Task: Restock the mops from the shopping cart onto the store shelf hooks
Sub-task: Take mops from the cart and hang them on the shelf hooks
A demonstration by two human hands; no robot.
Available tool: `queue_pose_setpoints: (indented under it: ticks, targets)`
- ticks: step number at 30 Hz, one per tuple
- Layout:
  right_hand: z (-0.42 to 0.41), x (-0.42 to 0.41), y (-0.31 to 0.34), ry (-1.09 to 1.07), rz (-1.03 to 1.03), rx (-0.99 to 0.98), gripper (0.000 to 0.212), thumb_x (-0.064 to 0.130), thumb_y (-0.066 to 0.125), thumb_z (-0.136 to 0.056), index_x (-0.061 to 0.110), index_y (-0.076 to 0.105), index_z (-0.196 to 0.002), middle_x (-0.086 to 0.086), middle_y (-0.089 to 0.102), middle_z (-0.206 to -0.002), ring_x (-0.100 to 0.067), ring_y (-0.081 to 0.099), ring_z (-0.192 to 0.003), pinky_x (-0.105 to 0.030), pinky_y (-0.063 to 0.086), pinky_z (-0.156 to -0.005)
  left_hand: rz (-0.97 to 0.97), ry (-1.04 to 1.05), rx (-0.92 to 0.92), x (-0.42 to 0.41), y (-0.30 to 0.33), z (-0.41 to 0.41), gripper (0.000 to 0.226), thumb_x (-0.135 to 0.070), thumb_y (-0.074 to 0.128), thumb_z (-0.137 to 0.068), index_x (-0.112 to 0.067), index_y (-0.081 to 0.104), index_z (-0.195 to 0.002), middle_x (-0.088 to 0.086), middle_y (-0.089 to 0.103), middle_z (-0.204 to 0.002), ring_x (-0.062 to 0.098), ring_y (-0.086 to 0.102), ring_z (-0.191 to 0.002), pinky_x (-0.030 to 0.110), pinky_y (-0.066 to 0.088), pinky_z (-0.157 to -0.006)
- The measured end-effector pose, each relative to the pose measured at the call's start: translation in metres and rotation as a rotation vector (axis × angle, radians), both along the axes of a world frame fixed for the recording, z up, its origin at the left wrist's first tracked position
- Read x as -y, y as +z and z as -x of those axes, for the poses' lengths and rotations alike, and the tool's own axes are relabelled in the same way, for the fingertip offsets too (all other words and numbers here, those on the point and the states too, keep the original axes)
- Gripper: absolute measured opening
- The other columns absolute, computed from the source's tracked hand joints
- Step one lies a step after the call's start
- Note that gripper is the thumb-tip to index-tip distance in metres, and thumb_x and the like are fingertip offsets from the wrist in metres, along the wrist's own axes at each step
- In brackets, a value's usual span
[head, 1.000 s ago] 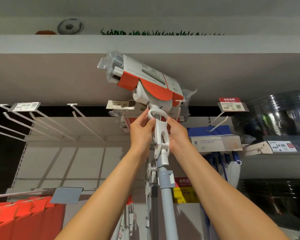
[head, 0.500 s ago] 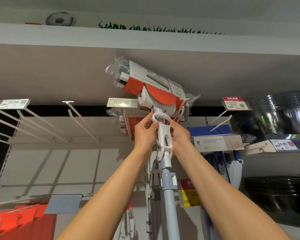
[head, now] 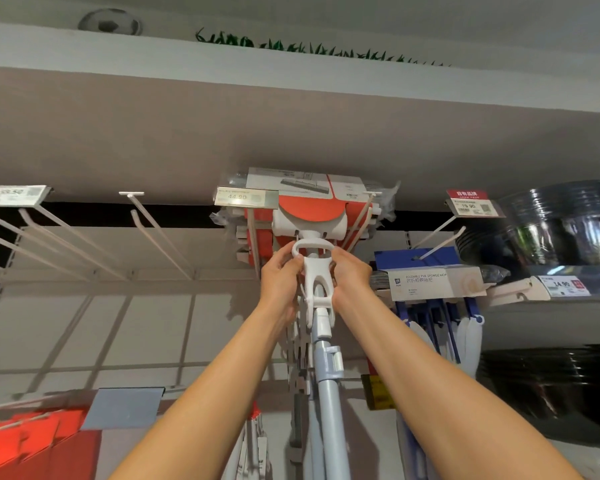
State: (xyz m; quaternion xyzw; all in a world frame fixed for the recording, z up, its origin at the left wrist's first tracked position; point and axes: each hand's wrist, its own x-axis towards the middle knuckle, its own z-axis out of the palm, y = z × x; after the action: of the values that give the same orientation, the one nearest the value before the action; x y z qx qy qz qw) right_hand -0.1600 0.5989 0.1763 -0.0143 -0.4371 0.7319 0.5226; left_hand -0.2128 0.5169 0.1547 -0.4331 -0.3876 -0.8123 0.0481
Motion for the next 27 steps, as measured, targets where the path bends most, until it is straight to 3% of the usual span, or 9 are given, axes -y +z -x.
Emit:
queue_pose_setpoints:
  ticks: [2,4,8,12,18,21,27]
  targets:
    - [0.007,0.001,-0.004,-0.015,-0.005,0.005,0.009,0.009,0.065,-0.093,0.014,0.073,-0.089,-0.013,0.073,-0.091,-0.033,0.073,-0.083,-0.050,0.061,-0.079,0.002,0.003,0.017,0.001,-0.005,0.006,0.032,0.000,0.053,-0.099,-0.016,0.067,-0.122,0.013,0.072,-0.112,0.022,0.070,-0.087,0.033,0.059,-0.073]
    - [0.013,0.002,-0.009,-0.026,-0.015,0.006,0.010,0.010,0.064,-0.094,0.013,0.074,-0.093,-0.012,0.074,-0.093,-0.033,0.073,-0.086,-0.049,0.061,-0.080,0.010,0.016,0.020,0.003,-0.009,0.011,0.029,0.000,0.052,-0.099,-0.015,0.068,-0.118,0.011,0.072,-0.105,0.019,0.069,-0.079,0.029,0.057,-0.066]
    - [0.020,0.002,-0.018,-0.040,-0.022,0.003,0.015,0.011,0.062,-0.097,0.010,0.073,-0.107,-0.004,0.070,-0.083,-0.021,0.067,-0.070,-0.035,0.059,-0.067,0.037,0.024,0.012,0.004,-0.017,0.016,0.028,0.003,0.051,-0.098,-0.010,0.068,-0.116,0.010,0.070,-0.091,0.012,0.064,-0.064,0.024,0.053,-0.055]
    - [0.022,0.003,-0.024,-0.009,-0.011,-0.022,0.017,0.010,0.060,-0.099,0.008,0.072,-0.110,-0.003,0.069,-0.081,-0.018,0.066,-0.065,-0.029,0.057,-0.058,0.040,0.000,0.011,0.003,-0.021,0.019,0.028,0.002,0.050,-0.099,-0.012,0.067,-0.116,0.008,0.072,-0.086,0.015,0.066,-0.067,0.026,0.056,-0.057]
    - [0.025,0.004,-0.028,-0.005,-0.013,-0.017,0.018,0.012,0.061,-0.099,0.007,0.072,-0.112,-0.008,0.072,-0.087,-0.025,0.070,-0.074,-0.039,0.062,-0.071,0.029,0.083,-0.021,-0.002,-0.022,0.022,0.029,-0.004,0.050,-0.103,-0.027,0.067,-0.098,0.002,0.070,-0.083,0.015,0.065,-0.071,0.026,0.056,-0.062]
    - [0.026,0.004,-0.029,-0.002,-0.013,-0.009,0.020,0.013,0.061,-0.099,0.007,0.071,-0.114,-0.006,0.072,-0.086,-0.024,0.069,-0.076,-0.042,0.062,-0.077,0.027,0.077,-0.004,-0.007,-0.021,0.027,0.029,-0.006,0.051,-0.103,-0.030,0.068,-0.099,0.002,0.072,-0.084,0.014,0.066,-0.072,0.026,0.057,-0.065]
    - [0.025,0.005,-0.034,0.016,0.009,0.007,0.016,0.013,0.063,-0.098,0.008,0.072,-0.110,-0.005,0.070,-0.084,-0.023,0.068,-0.072,-0.040,0.061,-0.073,0.058,0.072,-0.008,-0.008,-0.026,0.031,0.030,-0.007,0.052,-0.103,-0.031,0.069,-0.100,0.004,0.075,-0.092,0.016,0.069,-0.079,0.033,0.059,-0.075]
